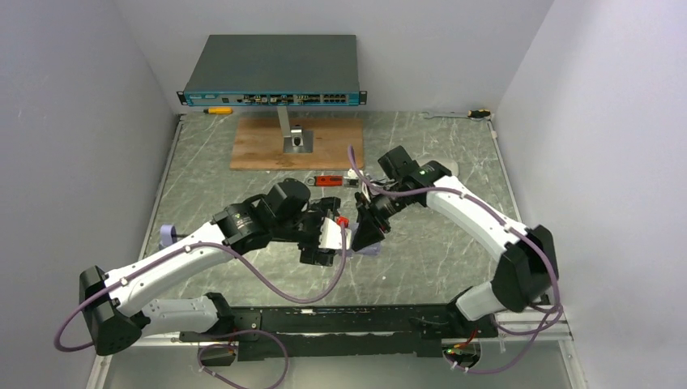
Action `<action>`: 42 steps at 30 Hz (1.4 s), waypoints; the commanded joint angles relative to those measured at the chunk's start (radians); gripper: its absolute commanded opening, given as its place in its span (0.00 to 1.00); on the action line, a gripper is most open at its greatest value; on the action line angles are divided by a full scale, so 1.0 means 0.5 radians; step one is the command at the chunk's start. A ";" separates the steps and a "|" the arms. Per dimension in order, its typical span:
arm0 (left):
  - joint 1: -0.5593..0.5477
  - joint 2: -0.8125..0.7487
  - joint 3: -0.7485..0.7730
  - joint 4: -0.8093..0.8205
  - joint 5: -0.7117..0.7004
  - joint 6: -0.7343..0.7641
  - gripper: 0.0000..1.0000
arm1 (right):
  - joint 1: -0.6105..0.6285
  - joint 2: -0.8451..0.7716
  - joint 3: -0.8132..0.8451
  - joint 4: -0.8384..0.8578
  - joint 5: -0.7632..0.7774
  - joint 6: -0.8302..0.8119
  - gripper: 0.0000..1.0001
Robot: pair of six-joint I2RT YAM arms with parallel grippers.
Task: Open the umbrella
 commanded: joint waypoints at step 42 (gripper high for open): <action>0.487 0.315 0.511 -0.615 0.856 -0.508 0.00 | -0.262 -1.051 -0.126 0.515 0.539 -0.247 0.70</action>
